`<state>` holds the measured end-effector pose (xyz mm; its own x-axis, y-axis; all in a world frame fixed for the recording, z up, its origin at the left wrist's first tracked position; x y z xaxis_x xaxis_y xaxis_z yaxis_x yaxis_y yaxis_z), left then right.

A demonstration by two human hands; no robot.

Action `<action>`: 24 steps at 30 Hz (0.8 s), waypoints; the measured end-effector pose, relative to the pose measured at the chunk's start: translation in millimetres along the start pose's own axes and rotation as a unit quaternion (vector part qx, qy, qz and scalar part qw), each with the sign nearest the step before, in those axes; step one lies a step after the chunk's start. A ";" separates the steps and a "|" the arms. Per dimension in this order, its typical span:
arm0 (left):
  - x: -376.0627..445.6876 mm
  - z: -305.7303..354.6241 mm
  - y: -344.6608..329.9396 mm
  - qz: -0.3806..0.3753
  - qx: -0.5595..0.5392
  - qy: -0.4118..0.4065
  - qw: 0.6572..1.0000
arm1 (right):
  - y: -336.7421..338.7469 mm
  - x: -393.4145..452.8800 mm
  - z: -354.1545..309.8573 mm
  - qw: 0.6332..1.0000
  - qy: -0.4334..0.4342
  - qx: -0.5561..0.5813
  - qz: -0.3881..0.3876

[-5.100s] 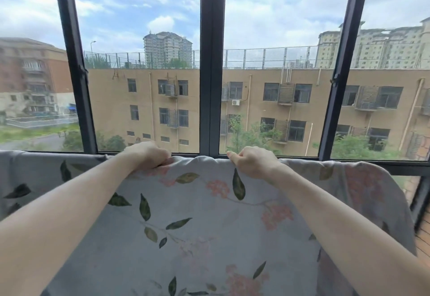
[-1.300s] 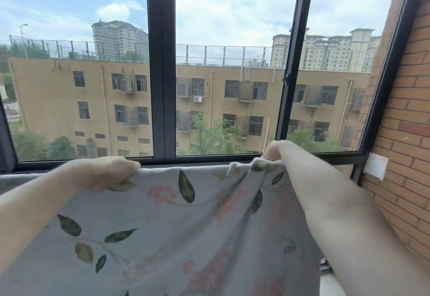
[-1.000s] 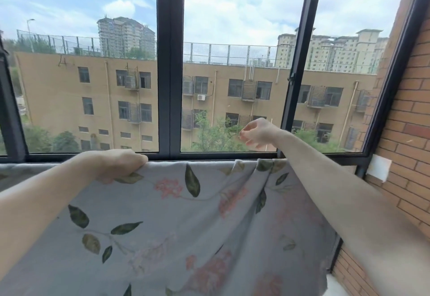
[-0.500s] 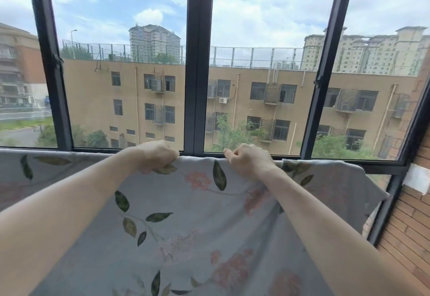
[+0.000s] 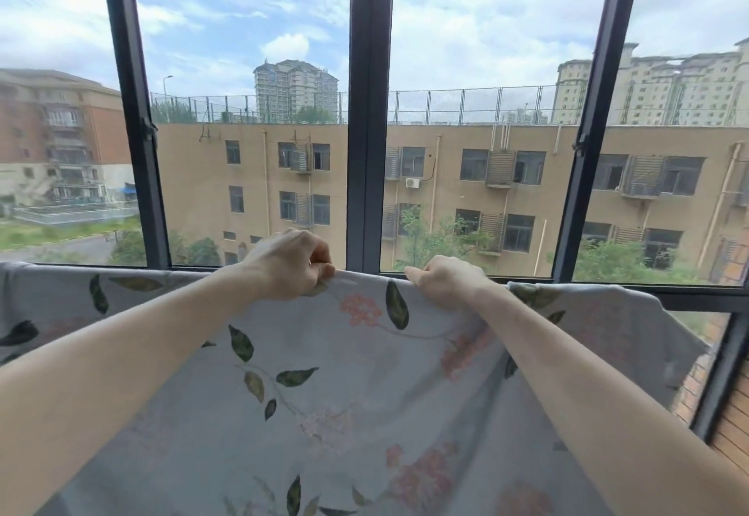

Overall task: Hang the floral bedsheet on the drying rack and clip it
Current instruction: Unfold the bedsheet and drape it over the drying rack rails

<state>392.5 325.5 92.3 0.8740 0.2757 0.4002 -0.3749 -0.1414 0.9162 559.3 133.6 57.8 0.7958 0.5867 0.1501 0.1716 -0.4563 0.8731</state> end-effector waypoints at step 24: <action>110.1 4.3 -85.4 -0.129 -0.023 0.141 0.981 | 28.1 24.8 17.1 0.991 -0.003 0.118 -0.070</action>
<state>522.1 363.9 58.0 0.8233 0.5505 0.1385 -0.1713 0.0083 0.9852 593.8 124.0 78.1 0.7582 0.6513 0.0313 0.4113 -0.5150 0.7520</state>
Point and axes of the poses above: each hand's wrist, its own x-axis towards the middle knuckle, its own y-axis out of the back of the hand, z = x × y, the point moved 4 cm from there along x, towards the middle knuckle, and after that the axes turned 11 degrees about x, right-handed, at the moved point
